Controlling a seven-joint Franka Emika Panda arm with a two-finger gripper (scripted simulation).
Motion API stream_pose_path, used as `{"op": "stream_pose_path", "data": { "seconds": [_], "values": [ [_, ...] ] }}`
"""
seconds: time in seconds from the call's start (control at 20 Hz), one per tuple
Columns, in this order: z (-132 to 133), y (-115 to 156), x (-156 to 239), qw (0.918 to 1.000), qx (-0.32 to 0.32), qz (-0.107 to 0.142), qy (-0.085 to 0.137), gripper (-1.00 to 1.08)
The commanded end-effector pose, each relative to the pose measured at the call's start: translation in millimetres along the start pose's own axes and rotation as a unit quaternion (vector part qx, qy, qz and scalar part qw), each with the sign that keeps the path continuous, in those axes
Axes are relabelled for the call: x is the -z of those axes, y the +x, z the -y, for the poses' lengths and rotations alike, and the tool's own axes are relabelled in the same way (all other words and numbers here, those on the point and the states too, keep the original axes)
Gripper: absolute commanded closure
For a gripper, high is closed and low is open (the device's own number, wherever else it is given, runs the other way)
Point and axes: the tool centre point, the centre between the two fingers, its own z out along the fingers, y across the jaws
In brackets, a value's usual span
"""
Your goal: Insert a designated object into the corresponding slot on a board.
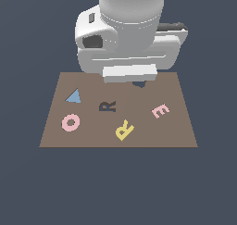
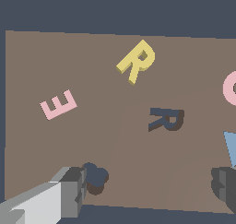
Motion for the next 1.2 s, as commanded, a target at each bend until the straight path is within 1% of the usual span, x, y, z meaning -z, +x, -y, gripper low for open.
{"op": "stream_pose_path", "data": {
  "seconds": [0.0, 0.4, 0.75, 0.95, 1.15],
  "values": [
    [0.0, 0.0, 0.0, 1.0, 0.0, 0.0, 0.0, -0.92],
    [1.9, 5.4, -5.5, 0.9998, -0.021, -0.001, 0.0, -0.92],
    [5.6, 19.6, -19.5, 0.9973, -0.073, -0.005, 0.0, -0.92],
    [7.6, 32.5, -31.6, 0.9928, -0.119, -0.008, 0.0, -0.92],
    [8.2, 49.3, -46.9, 0.984, -0.178, -0.011, -0.001, -0.92]
  ]
}}
